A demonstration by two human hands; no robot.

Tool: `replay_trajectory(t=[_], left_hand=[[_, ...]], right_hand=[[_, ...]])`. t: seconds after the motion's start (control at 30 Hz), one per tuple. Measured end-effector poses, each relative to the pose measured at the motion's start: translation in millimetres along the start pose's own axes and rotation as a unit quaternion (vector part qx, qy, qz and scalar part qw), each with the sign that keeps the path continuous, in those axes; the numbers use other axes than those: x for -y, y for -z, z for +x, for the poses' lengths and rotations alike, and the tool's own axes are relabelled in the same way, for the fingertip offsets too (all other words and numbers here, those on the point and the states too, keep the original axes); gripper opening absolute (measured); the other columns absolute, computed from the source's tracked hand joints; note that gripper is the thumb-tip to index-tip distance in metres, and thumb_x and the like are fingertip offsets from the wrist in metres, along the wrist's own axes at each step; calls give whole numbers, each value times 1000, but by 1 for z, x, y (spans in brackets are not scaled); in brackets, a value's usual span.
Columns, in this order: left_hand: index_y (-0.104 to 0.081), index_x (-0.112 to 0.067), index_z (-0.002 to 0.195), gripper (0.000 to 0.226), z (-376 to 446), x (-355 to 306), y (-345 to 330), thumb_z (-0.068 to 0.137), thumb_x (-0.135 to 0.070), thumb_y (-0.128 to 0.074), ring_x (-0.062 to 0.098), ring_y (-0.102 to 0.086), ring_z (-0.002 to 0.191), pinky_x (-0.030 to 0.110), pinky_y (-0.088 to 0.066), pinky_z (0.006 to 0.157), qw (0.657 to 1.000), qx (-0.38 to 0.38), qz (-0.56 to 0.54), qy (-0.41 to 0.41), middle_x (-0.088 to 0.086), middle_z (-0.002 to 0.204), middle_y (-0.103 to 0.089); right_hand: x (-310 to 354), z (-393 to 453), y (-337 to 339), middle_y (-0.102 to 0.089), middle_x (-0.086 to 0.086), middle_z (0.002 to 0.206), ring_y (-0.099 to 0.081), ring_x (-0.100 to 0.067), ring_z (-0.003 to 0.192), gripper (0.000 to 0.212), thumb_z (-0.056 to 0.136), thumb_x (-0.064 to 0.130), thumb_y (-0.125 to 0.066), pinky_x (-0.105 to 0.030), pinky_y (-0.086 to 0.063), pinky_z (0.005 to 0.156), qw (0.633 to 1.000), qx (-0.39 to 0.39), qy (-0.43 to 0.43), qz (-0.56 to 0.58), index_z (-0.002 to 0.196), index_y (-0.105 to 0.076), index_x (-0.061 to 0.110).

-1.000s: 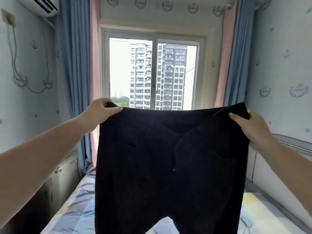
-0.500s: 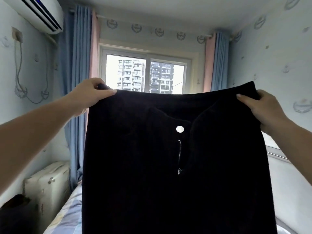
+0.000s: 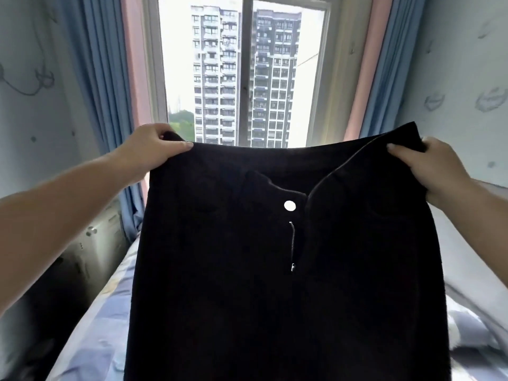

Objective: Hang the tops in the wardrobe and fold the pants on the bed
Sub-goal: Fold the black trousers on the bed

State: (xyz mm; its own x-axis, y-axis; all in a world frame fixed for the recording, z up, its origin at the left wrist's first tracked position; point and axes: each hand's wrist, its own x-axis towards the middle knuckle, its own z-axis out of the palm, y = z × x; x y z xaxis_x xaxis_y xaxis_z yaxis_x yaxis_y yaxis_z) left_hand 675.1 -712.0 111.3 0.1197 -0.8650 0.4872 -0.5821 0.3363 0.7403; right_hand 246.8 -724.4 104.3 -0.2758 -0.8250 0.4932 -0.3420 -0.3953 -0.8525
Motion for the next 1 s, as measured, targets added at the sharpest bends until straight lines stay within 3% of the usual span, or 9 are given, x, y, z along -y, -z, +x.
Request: replay_trajectory(t=[0.13, 0.2, 0.27, 0.3, 0.4, 0.5, 0.7, 0.8, 1.0], left_hand=[[-59, -19, 74, 21, 60, 80, -74, 81, -32, -73, 11, -55, 65, 14, -46, 50, 997, 34, 34, 57, 0, 71, -57], [-59, -17, 79, 22, 93, 116, -109, 81, -34, -73, 11, -54, 65, 13, -44, 47, 994, 27, 78, 70, -1, 72, -57], [-58, -13, 91, 26, 138, 148, -149, 84, -34, -70, 20, -57, 81, 24, -45, 62, 987, 2, 148, 62, 4, 87, -59], [-55, -11, 101, 31, 170, 170, -182, 85, -34, -68, 26, -57, 94, 31, -46, 74, 980, -9, 185, 72, 9, 100, -59], [-30, -12, 139, 69, 236, 215, -256, 86, -35, -67, 37, -43, 126, 43, -37, 104, 952, -39, 239, 187, 23, 140, -36], [-23, -13, 146, 78, 257, 270, -311, 85, -31, -68, 36, -38, 132, 40, -34, 107, 946, -25, 236, 221, 23, 144, -32], [-37, -11, 141, 64, 203, 376, -365, 86, -24, -67, 34, -44, 127, 37, -38, 100, 921, 68, 272, 272, 19, 140, -44], [-46, -8, 135, 53, 164, 412, -376, 86, -19, -64, 33, -49, 121, 34, -42, 88, 907, 121, 284, 285, 16, 135, -52], [-48, -4, 133, 51, 65, 461, -382, 87, -18, -65, 31, -56, 112, 30, -42, 82, 878, 217, 255, 342, 18, 128, -57]], right_hand=[[-112, 62, -43, -70, -7, 103, -67, -26, 95, 45, 71, 43, -75, -43, -54, 86, 996, 33, -75, -19, 105, -65, 16], [-160, 94, -70, -70, -4, 103, -68, -22, 91, 44, 66, 49, -74, -38, -56, 85, 993, 45, -105, -42, 97, -66, 19], [-200, 135, -106, -68, -2, 103, -64, -11, 79, 31, 76, 43, -72, -14, -52, 65, 991, 31, -118, -57, 94, -63, 20], [-226, 166, -132, -65, -2, 106, -61, -11, 80, 29, 82, 39, -69, -11, -47, 63, 988, 24, -125, -90, 100, -62, 18], [-285, 236, -198, -48, -9, 137, -49, -22, 120, 57, 90, 32, -62, -24, -38, 94, 977, 26, -150, -152, 136, -40, 7], [-338, 261, -249, -39, -12, 145, -41, -25, 130, 66, 92, 31, -60, -26, -33, 100, 967, 72, -145, -195, 145, -30, 7], [-444, 209, -286, -48, -11, 140, -49, -27, 123, 52, 92, 28, -59, -32, -39, 96, 936, 201, -168, -234, 139, -43, 11], [-485, 161, -288, -51, -10, 134, -54, -23, 102, 47, 94, 27, -56, -30, -41, 84, 914, 248, -227, -227, 137, -44, 13], [-539, 44, -280, -51, -11, 137, -50, -25, 123, 45, 92, 28, -58, -32, -38, 101, 861, 323, -318, -231, 134, -48, 14]])
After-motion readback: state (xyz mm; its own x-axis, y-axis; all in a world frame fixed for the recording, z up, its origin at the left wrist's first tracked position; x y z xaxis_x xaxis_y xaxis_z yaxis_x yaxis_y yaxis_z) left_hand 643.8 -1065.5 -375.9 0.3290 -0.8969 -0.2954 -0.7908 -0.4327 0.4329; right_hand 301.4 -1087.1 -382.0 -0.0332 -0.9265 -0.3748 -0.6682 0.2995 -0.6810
